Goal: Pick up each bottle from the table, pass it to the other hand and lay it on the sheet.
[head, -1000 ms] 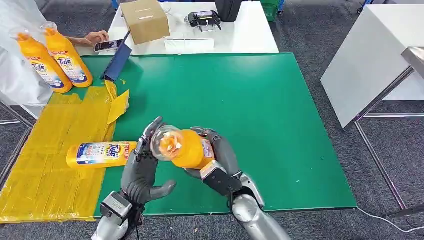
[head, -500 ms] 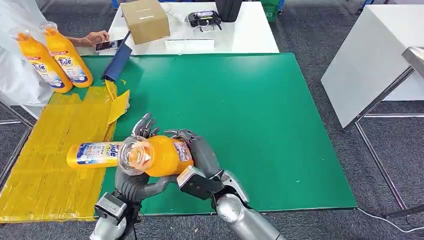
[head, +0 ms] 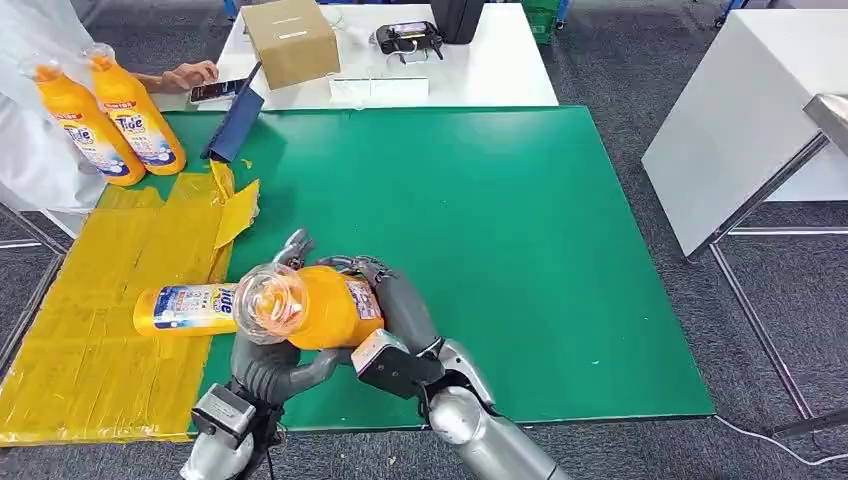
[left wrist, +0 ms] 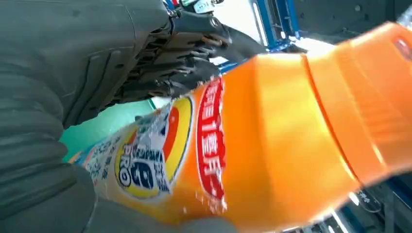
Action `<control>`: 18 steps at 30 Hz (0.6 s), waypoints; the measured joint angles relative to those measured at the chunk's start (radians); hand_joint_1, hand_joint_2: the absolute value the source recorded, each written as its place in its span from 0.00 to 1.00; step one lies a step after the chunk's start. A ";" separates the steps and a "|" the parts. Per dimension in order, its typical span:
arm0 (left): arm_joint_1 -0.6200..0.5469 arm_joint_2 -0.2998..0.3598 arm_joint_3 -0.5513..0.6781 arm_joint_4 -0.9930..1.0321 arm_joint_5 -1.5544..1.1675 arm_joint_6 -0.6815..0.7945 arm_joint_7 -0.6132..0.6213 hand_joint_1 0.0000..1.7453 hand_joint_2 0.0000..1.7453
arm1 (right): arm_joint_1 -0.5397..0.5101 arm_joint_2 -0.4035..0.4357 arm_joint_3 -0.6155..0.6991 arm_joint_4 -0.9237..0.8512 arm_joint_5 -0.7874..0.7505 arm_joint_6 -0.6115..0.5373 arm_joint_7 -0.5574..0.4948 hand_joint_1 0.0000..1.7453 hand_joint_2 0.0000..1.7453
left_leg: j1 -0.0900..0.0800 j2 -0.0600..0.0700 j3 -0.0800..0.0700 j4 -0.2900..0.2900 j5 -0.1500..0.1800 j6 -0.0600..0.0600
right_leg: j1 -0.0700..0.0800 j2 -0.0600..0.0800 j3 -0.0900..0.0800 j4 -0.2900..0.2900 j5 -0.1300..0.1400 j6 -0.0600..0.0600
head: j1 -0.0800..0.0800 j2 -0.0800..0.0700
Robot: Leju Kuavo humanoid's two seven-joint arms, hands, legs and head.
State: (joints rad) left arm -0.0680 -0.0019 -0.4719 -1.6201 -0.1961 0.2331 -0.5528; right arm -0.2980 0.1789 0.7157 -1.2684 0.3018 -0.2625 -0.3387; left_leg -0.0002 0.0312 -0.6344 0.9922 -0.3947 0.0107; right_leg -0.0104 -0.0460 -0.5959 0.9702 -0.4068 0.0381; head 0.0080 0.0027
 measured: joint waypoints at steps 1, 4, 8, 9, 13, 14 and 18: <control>0.000 0.000 -0.003 0.000 0.001 0.000 -0.002 1.00 1.00 | 0.000 0.000 0.000 0.000 -0.003 0.000 0.001 1.00 1.00 | 0.000 0.000 0.000 0.000 0.000 0.000 | 0.000 0.000 0.000 0.000 0.000 0.000 | 0.000 0.000; -0.005 -0.001 -0.004 0.005 0.010 0.006 -0.003 1.00 1.00 | 0.000 0.000 0.001 0.000 -0.008 0.000 0.001 1.00 1.00 | 0.000 0.000 0.000 0.000 0.000 0.000 | 0.000 0.000 0.000 0.000 0.000 0.000 | 0.000 0.000; -0.009 -0.001 -0.005 0.008 0.018 0.009 -0.005 1.00 1.00 | 0.000 -0.001 0.001 0.000 -0.013 0.000 0.002 1.00 1.00 | 0.000 0.000 0.000 0.000 0.000 0.000 | 0.000 0.000 0.000 0.000 0.000 0.000 | 0.000 0.000; -0.009 -0.001 -0.005 0.008 0.018 0.009 -0.005 1.00 1.00 | 0.000 -0.001 0.001 0.000 -0.014 0.000 0.002 1.00 1.00 | 0.000 0.000 0.000 0.000 0.000 0.000 | 0.000 0.000 0.000 0.000 0.000 0.000 | 0.000 0.000; -0.010 -0.001 -0.005 0.008 0.022 0.012 -0.006 1.00 1.00 | 0.000 -0.001 0.001 0.000 -0.021 0.000 0.002 1.00 1.00 | 0.000 0.000 0.000 0.000 0.000 0.000 | 0.000 0.000 0.000 0.000 0.000 0.000 | 0.000 0.000; -0.011 -0.001 -0.005 0.008 0.023 0.013 -0.007 1.00 1.00 | 0.000 -0.001 0.001 0.000 -0.021 0.000 0.002 1.00 1.00 | 0.000 0.000 0.000 0.000 0.000 0.000 | 0.000 0.000 0.000 0.000 0.000 0.000 | 0.000 0.000; -0.012 -0.001 -0.005 0.008 0.023 0.013 -0.007 1.00 1.00 | 0.000 -0.001 0.001 0.000 -0.023 0.000 0.002 1.00 1.00 | 0.000 0.000 0.000 0.000 0.000 0.000 | 0.000 0.000 0.000 0.000 0.000 0.000 | 0.000 0.000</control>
State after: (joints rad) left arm -0.0802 -0.0031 -0.4765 -1.6117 -0.1736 0.2461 -0.5596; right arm -0.2977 0.1781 0.7168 -1.2684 0.2792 -0.2625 -0.3368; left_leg -0.0002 0.0313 -0.6345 0.9922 -0.3948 0.0107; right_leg -0.0104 -0.0460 -0.5960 0.9702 -0.4069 0.0380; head 0.0080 0.0027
